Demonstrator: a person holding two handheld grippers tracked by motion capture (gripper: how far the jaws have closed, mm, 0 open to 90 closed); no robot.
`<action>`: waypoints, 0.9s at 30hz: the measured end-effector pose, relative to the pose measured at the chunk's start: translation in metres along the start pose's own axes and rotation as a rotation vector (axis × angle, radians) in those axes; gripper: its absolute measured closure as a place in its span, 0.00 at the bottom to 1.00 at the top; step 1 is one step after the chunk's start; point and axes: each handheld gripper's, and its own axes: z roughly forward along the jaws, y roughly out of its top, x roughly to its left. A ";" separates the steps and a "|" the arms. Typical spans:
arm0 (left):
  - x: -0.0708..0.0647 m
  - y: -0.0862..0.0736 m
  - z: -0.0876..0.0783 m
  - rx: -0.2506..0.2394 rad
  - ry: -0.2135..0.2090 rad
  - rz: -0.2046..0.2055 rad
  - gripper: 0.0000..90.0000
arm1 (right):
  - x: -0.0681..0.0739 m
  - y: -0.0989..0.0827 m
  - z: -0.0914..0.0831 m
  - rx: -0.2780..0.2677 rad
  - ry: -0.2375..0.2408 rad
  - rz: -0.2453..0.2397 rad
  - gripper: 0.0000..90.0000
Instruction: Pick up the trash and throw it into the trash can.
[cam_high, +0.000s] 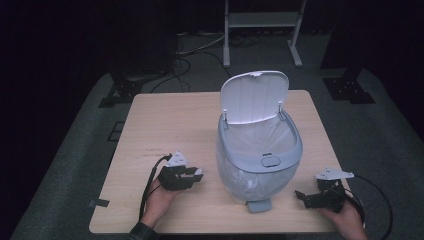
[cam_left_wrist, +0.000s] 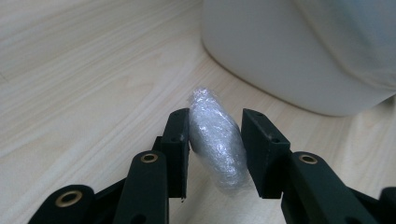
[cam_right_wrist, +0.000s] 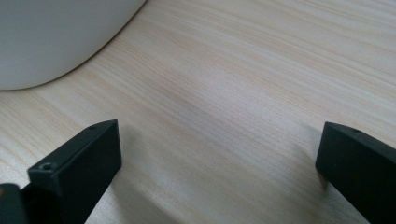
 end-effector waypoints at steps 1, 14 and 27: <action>-0.001 0.002 -0.003 -0.008 -0.009 0.006 0.70 | 0.000 0.000 0.000 0.000 0.000 0.000 0.00; -0.007 0.017 -0.020 -0.062 -0.069 0.033 0.70 | 0.000 0.000 0.000 0.000 0.000 0.000 0.00; -0.013 0.034 -0.039 -0.105 -0.134 0.054 0.70 | 0.000 0.000 0.000 0.000 0.000 0.000 0.00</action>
